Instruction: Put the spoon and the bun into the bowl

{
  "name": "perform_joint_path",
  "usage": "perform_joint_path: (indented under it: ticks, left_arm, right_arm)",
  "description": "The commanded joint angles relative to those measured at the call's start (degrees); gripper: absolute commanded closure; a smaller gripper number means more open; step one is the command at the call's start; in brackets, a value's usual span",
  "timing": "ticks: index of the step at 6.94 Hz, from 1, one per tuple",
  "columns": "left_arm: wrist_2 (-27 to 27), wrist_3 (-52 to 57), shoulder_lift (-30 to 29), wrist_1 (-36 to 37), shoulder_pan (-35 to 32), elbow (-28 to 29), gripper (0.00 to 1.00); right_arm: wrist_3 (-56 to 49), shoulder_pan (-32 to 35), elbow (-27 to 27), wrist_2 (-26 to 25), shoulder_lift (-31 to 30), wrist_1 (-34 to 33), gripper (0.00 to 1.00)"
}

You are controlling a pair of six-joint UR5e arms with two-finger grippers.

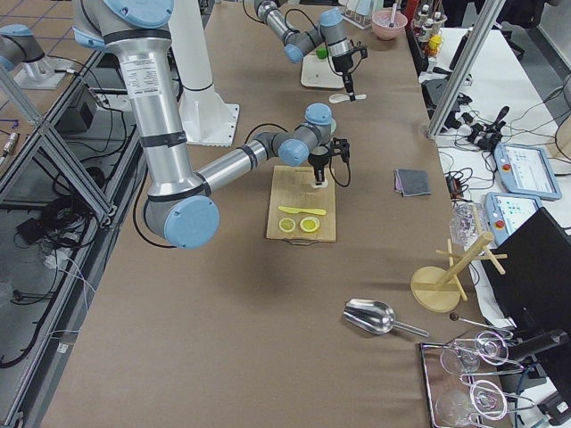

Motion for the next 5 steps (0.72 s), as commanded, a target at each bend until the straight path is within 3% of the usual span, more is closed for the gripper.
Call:
perform_joint_path:
  ticks: [1,5]
  left_arm:
    - [5.01,-1.21,-0.74,-2.87,4.63,1.93,1.0]
    - [5.91,-3.05,3.47,-3.24,7.73,-1.66,1.0]
  right_arm:
    - [0.87,1.39,-0.02,1.25,2.55,-0.18,1.0]
    - [2.88,2.45,-0.63,2.04,5.46,-0.27,1.0]
